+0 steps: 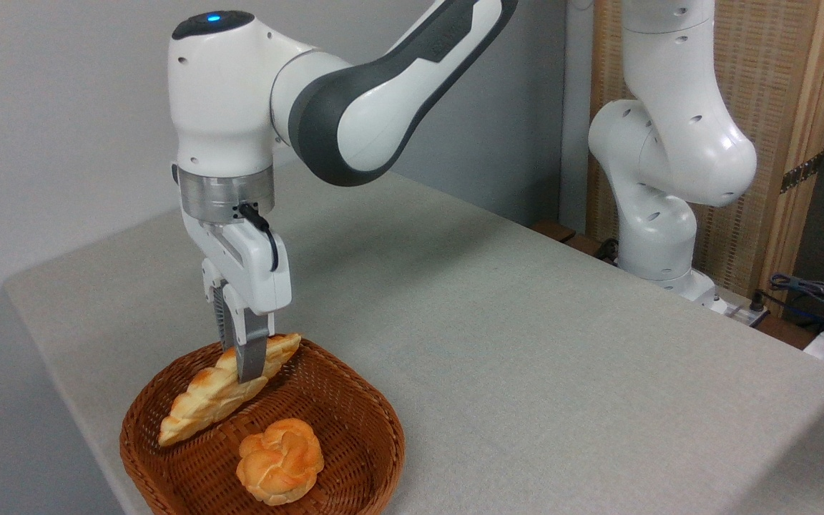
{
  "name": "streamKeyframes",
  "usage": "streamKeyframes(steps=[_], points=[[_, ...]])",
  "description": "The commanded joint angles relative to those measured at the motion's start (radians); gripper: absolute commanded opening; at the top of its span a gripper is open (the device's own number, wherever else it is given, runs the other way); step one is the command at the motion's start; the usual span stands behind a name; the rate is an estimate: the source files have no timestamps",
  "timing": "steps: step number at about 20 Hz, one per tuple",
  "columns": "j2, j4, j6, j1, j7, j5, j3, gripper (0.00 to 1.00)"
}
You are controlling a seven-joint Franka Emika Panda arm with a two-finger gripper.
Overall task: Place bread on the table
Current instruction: 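Lift the braided loaf out of the basket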
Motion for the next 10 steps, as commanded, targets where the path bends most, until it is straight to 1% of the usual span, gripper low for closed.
streamKeyframes(steps=[1, 5, 7, 8, 10], points=[[-0.048, -0.006, -0.005, -0.004, -0.014, -0.005, 0.005, 0.22], [-0.086, -0.004, -0.119, -0.006, -0.012, -0.008, 0.004, 0.26], [-0.119, -0.004, -0.171, -0.006, -0.012, -0.043, 0.005, 0.26], [-0.126, -0.006, -0.185, -0.006, -0.011, -0.049, 0.005, 0.26], [-0.154, -0.007, -0.253, -0.006, -0.011, -0.054, 0.007, 0.27]])
